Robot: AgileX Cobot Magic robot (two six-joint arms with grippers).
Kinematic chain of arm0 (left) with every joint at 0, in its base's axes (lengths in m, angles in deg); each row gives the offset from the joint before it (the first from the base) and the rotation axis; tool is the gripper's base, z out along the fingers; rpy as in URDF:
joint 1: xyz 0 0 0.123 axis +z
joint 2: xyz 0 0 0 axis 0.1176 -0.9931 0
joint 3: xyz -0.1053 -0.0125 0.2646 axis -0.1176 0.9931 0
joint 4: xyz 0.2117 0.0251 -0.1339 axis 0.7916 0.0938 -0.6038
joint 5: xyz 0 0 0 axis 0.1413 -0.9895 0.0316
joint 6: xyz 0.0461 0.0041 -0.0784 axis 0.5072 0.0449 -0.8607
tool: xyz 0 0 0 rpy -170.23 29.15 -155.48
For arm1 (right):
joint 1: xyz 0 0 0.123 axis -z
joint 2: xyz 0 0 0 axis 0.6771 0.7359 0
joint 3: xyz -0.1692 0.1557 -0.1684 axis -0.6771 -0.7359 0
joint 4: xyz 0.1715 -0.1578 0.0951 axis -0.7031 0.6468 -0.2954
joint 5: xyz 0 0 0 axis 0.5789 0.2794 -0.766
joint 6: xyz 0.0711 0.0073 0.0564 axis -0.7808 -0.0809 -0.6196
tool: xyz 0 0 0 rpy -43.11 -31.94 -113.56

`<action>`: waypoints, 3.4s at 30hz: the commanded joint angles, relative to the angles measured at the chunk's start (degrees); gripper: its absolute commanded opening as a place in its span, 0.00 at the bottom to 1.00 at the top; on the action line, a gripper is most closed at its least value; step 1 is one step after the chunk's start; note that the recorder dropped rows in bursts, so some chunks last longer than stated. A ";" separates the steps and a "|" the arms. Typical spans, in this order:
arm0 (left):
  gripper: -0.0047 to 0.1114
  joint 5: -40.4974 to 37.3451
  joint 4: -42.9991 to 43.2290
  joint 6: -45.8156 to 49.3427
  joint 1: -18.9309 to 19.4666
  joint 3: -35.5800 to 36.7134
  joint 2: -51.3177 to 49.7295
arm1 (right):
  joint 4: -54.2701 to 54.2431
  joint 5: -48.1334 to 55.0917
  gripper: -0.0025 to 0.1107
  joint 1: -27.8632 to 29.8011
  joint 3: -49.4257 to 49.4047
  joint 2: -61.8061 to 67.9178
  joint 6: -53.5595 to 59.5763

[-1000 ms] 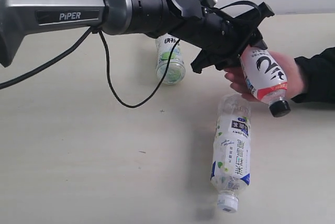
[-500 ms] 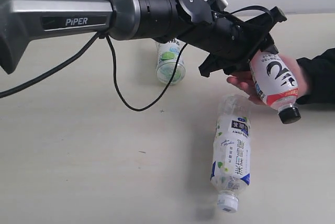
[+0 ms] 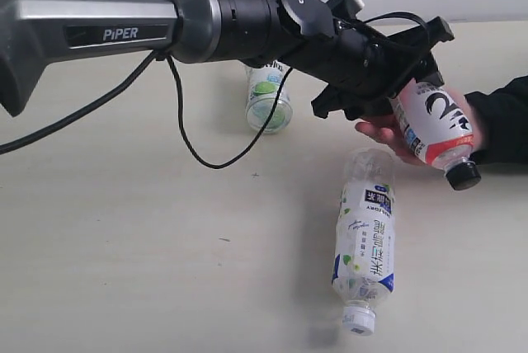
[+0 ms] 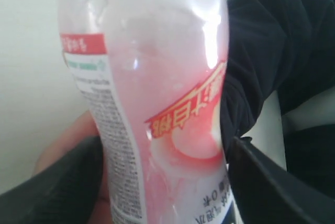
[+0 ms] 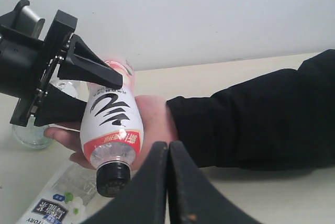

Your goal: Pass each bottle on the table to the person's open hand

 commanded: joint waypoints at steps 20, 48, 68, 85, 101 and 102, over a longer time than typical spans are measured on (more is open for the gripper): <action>0.74 -14.30 1.58 15.32 5.82 -0.24 2.25 | 0.00 -0.29 0.02 0.29 -0.26 -0.33 -0.12; 0.04 -13.06 42.40 2.15 8.22 19.53 28.99 | 0.00 -0.29 0.02 0.29 -0.26 -0.33 -0.12; 0.04 -6.87 44.09 1.17 8.63 35.34 44.51 | 0.00 -0.29 0.02 0.29 -0.26 -0.33 -0.12; 0.04 -8.39 44.09 2.17 8.63 35.37 44.51 | 0.00 -0.29 0.02 0.29 -0.26 -0.33 -0.12; 0.04 -12.90 44.09 2.43 8.63 35.37 44.51 | 0.00 -0.29 0.02 0.29 -0.26 -0.33 -0.12; 0.04 -13.18 44.09 2.43 8.63 35.37 44.51 | 0.00 -0.29 0.02 0.29 -0.26 -0.33 -0.12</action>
